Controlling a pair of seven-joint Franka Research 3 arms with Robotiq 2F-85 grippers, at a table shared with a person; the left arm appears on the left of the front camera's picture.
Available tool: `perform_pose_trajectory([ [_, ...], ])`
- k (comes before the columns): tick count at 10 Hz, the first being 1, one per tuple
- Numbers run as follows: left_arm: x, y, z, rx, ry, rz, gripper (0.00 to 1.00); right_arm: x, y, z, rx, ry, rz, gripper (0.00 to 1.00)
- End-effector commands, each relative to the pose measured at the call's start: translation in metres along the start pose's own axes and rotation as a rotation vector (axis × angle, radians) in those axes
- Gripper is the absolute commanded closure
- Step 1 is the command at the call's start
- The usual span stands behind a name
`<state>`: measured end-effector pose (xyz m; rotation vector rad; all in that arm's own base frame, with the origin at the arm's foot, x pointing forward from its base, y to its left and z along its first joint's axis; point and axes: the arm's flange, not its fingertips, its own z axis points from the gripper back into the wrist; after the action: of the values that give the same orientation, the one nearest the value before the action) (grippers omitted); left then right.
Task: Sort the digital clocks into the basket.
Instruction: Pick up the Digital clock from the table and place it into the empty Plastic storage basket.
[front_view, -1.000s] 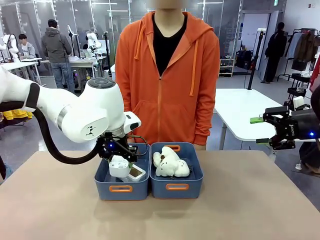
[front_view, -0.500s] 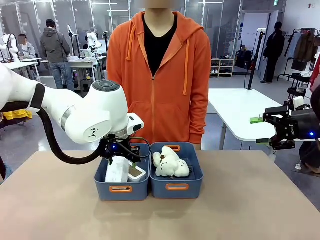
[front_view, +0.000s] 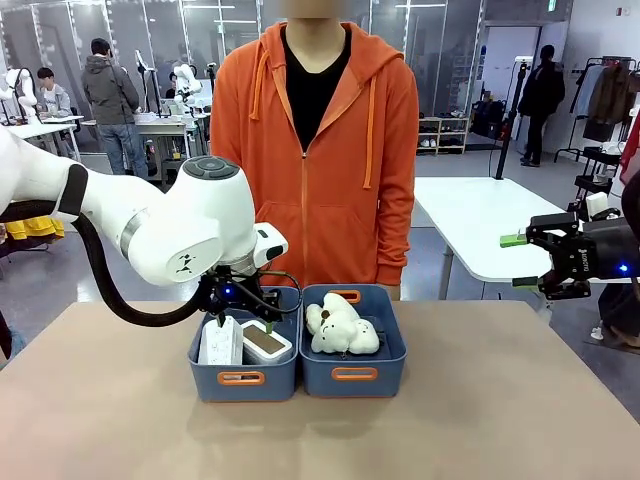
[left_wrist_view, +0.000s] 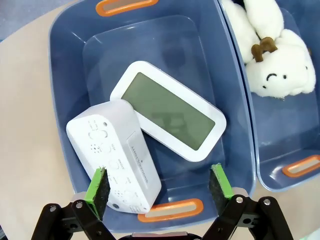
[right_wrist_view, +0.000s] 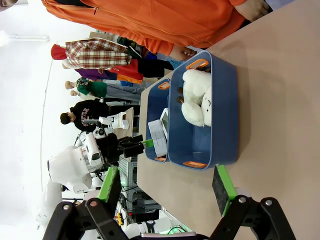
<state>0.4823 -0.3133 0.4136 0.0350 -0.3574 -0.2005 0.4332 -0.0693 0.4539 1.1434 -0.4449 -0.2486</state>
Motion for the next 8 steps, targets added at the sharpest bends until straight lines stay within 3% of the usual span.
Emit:
perform_pose_trajectory([
  [1,0.0002,-0.0007,-0.0017,0.000,0.004,0.000,0.00,-0.0004,0.0003,0.0000,0.000,-0.003,-0.002,0.07],
  [8,0.0002,-0.0007,-0.0017,0.000,0.004,0.000,0.00,-0.0004,0.0003,0.0000,0.000,-0.003,-0.002,0.07],
])
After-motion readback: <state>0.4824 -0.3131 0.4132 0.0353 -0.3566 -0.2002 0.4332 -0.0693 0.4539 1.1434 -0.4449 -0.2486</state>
